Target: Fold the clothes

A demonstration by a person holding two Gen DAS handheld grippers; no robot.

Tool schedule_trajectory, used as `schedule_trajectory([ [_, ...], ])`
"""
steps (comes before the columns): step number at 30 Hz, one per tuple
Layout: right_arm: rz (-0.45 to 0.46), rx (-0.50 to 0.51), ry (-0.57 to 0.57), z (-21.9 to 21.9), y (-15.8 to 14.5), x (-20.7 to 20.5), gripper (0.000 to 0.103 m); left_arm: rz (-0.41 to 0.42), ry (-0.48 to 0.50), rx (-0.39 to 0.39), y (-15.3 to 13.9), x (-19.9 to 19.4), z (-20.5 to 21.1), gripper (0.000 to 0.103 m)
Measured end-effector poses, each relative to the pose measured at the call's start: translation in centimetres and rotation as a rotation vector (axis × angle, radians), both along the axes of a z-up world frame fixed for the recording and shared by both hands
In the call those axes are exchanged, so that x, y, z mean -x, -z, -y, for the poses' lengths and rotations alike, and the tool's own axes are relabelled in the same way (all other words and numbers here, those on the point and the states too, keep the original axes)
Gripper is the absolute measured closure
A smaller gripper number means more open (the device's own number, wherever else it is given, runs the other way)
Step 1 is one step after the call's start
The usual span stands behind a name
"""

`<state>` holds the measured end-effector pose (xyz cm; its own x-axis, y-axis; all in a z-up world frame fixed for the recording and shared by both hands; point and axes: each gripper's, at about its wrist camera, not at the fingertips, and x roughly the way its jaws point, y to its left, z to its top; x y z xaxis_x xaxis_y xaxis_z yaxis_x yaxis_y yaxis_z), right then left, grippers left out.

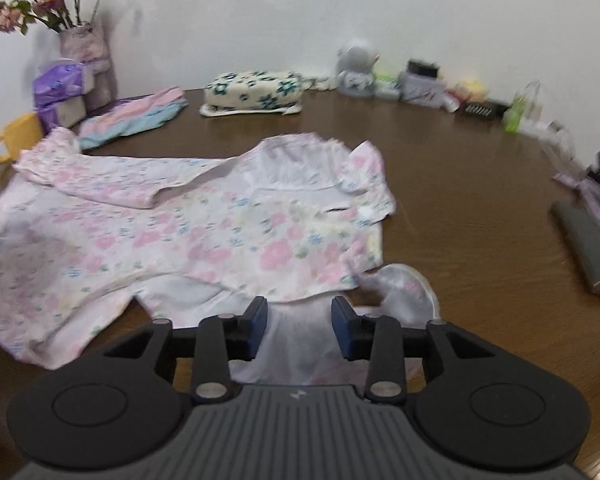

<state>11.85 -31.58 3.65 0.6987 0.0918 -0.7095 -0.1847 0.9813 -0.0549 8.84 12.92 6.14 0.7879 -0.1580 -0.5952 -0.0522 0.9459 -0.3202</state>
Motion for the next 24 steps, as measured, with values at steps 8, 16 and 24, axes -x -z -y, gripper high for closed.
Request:
schedule_trajectory([
  [8, 0.023, 0.001, 0.031, -0.2, 0.3, -0.8, 0.063, -0.042, -0.035, -0.129, -0.2, -3.1, -1.8, 0.032],
  [16, 0.032, 0.091, 0.048, -0.6, 0.3, -1.3, 0.087, -0.104, 0.033, -0.278, 1.7, -5.9, -1.2, 0.079],
  [24, 0.007, 0.047, 0.055, -0.1, -0.5, -1.4, 0.081, -0.087, 0.012, -0.232, 1.1, -4.2, -1.5, 0.059],
])
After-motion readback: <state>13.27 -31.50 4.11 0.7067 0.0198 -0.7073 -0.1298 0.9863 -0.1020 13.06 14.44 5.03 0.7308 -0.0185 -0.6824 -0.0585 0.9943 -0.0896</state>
